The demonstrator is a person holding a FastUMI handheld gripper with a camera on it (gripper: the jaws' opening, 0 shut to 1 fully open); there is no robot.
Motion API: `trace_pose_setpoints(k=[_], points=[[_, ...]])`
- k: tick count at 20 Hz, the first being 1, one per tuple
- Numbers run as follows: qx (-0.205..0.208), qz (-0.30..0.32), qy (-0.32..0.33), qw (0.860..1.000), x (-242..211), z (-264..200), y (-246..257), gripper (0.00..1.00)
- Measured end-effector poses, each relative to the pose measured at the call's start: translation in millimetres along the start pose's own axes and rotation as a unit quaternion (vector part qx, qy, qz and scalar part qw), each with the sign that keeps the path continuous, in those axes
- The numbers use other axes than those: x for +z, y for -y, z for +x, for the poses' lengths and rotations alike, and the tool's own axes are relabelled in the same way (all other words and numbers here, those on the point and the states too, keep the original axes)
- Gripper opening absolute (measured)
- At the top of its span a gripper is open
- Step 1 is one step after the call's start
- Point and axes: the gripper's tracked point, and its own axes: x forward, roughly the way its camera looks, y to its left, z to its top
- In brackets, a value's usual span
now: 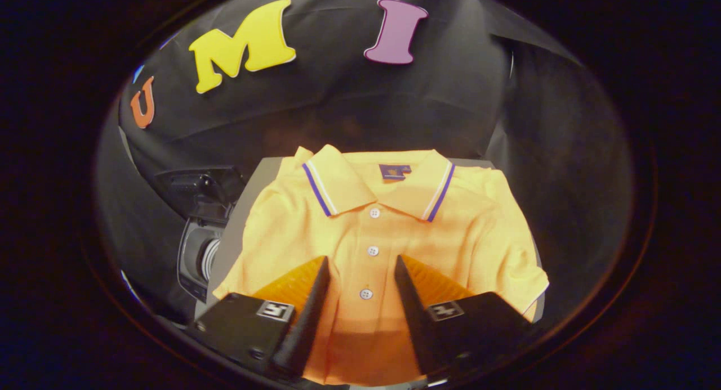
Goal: Put the clothes into the washing machine and then close the washing machine lid.
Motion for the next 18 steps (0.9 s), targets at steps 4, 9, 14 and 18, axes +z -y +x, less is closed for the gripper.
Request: trace_pose_setpoints(k=[4, 9, 14, 18], points=[[0.008, 0.022, 0.004, 1.0, 0, 0, 1, 0.07], [-0.001, 0.021, 0.019, 1.0, 13, -17, 4, 0.05], [-0.001, 0.015, 0.046, 0.999, 34, -51, 6, 0.05], [0.004, 0.011, 0.075, 0.997, 51, -83, -2, 0.05]])
